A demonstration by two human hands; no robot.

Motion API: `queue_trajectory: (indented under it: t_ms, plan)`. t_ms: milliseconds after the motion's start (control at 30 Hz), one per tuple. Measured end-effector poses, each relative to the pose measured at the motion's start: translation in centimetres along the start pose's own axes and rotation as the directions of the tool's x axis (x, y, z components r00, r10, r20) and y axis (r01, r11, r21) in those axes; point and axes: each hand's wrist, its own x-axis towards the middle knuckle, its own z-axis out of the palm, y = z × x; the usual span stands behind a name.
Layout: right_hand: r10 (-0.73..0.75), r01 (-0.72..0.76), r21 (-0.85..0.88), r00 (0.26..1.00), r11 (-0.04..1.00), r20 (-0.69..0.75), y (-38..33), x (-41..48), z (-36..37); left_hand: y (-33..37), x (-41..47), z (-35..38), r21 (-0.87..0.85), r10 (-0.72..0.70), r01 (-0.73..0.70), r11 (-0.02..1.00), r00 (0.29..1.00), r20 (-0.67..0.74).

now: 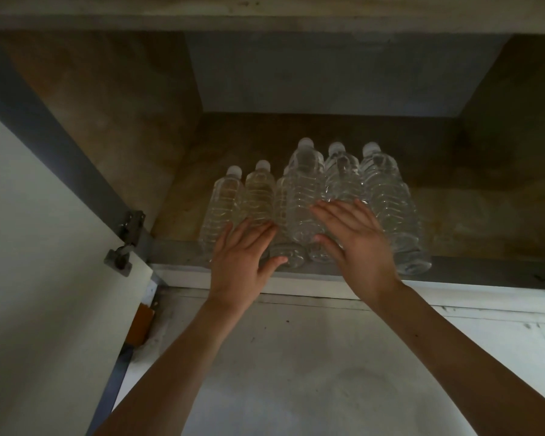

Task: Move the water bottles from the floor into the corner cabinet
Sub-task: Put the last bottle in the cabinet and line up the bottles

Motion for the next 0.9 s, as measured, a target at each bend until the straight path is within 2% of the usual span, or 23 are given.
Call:
queue_trajectory:
  t_ms: [367, 633, 733, 800, 900]
  plan:
    - [0.038, -0.032, 0.055, 0.992, 0.998, -0.119, -0.4, 0.1, 0.3, 0.4, 0.2, 0.3, 0.011, -0.035, 0.035, 0.999, 0.999, -0.034]
    - [0.034, -0.025, 0.073, 0.992, 0.997, -0.119, -0.3, 0.0, 0.3, 0.5, 0.3, 0.0, 0.007, -0.045, 0.045, 0.999, 0.999, -0.006]
    - [0.043, -0.039, 0.064, 0.997, 0.997, -0.068, -0.4, 0.1, 0.2, 0.0, 0.4, -0.9, -0.101, -0.021, 0.024, 0.995, 0.999, 0.03]
    - [0.062, -0.059, 0.074, 0.997, 0.995, -0.042, -0.7, 0.2, -0.2, -0.8, 0.2, -2.2, -0.203, -0.046, 0.045, 0.978, 0.999, -0.005]
    - [0.036, -0.032, 0.1, 0.999, 0.994, -0.032, -2.0, 0.7, -0.8, -3.1, -0.1, -3.8, -0.379, -0.236, 0.211, 0.901, 0.972, -0.018]
